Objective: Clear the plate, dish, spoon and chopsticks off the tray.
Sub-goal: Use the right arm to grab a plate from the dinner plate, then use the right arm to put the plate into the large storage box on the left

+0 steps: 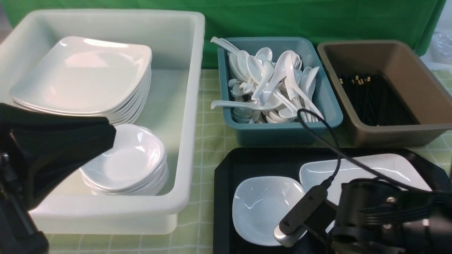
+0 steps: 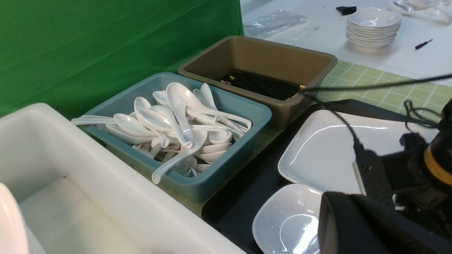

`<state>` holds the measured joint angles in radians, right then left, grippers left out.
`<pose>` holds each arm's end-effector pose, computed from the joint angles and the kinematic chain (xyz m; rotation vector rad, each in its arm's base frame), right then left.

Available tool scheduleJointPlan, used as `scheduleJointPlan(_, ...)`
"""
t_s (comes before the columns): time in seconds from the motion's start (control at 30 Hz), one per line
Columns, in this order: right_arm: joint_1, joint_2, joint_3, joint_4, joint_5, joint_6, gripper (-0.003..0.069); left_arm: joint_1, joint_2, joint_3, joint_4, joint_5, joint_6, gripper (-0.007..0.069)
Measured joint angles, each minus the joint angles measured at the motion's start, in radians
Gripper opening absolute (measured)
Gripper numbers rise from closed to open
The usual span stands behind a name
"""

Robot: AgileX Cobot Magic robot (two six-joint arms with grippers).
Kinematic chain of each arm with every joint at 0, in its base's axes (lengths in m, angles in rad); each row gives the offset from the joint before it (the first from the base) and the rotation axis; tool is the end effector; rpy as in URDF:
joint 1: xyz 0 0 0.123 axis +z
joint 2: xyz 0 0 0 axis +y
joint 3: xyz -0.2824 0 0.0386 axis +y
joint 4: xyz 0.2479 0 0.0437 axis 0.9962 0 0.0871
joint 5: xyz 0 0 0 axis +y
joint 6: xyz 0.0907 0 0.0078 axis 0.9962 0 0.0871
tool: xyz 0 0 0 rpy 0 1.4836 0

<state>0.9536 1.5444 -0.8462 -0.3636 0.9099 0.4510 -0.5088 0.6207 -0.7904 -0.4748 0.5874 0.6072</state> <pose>0.1692 0.1941 0.1934 -1.0226 2.7162 -0.2793 0.0886 -0.0759 0.3793 0.8150 1.6753 -0.4492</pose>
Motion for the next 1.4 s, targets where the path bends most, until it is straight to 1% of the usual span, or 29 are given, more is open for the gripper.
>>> scheduleJointPlan(0.07,0.014,-0.094,-0.032,-0.002,0.071,0.000,0.0124,0.000,0.000,0.000,0.000,0.001,0.000,0.0020)
scheduleJointPlan(0.13,0.016,-0.167,-0.073,-0.004,0.127,0.000,0.0088,0.000,0.000,0.000,0.000,-0.001,0.000,0.0020)
scheduleJointPlan(0.23,0.016,-0.254,-0.132,-0.006,0.193,0.001,0.0059,0.000,0.000,0.000,0.000,-0.001,0.000,0.0020)
scheduleJointPlan(0.37,0.017,-0.297,-0.192,0.000,0.253,-0.008,0.0057,0.000,0.000,0.000,0.000,-0.007,0.000,0.0020)
scheduleJointPlan(0.6,0.017,-0.313,-0.294,0.000,0.255,-0.061,0.0056,0.000,0.000,0.000,0.025,-0.012,0.000,0.0020)
scheduleJointPlan(0.7,0.018,-0.313,-0.357,0.028,0.256,-0.091,0.0055,0.000,-0.001,0.000,0.048,-0.014,-0.015,0.0020)
scheduleJointPlan(0.77,0.028,-0.313,-0.399,0.048,0.257,-0.107,0.0055,0.000,-0.005,0.000,0.082,-0.015,-0.046,0.0020)
scheduleJointPlan(0.8,0.047,-0.308,-0.447,0.054,0.257,-0.122,0.0055,0.000,-0.017,-0.002,0.143,-0.012,-0.112,0.0020)
scheduleJointPlan(0.83,0.062,-0.299,-0.474,0.054,0.258,-0.135,0.0055,0.000,-0.024,-0.004,0.195,-0.008,-0.152,0.0020)
scheduleJointPlan(0.9,0.082,-0.270,-0.553,0.048,0.257,-0.194,0.0055,0.000,-0.047,-0.014,0.305,0.008,-0.253,0.0020)
scheduleJointPlan(0.93,0.090,-0.241,-0.606,0.045,0.257,-0.245,0.0055,0.000,-0.071,-0.020,0.383,0.026,-0.334,0.0020)
scheduleJointPlan(0.97,0.093,-0.212,-0.649,0.041,0.255,-0.283,0.0055,0.000,-0.086,-0.022,0.448,0.039,-0.379,0.0020)
scheduleJointPlan(1.03,0.096,-0.166,-0.712,0.037,0.239,-0.358,0.0055,0.000,-0.116,-0.028,0.537,0.075,-0.454,0.0020)
scheduleJointPlan(1.07,0.096,-0.122,-0.770,0.034,0.220,-0.416,0.0055,0.000,-0.147,-0.033,0.603,0.106,-0.522,0.0020)
scheduleJointPlan(1.1,0.096,-0.082,-0.830,0.032,0.198,-0.478,0.0055,0.000,-0.172,-0.033,0.650,0.132,-0.564,0.0020)
scheduleJointPlan(1.17,0.096,-0.016,-0.912,0.030,0.165,-0.564,0.0055,0.000,-0.211,-0.033,0.707,0.178,-0.615,0.0020)
scheduleJointPlan(1.23,0.096,0.088,-1.038,0.029,0.103,-0.683,0.0055,0.000,-0.272,-0.034,0.763,0.243,-0.667,0.0020)
scheduleJointPlan(1.27,0.096,0.106,-1.058,0.029,0.098,-0.692,0.0055,0.000,-0.282,-0.034,0.771,0.252,-0.674,0.0020)
scheduleJointPlan(1.4,0.096,0.267,-1.230,0.045,-0.016,-0.863,0.0055,0.000,-0.362,-0.034,0.803,0.324,-0.721,0.0020)
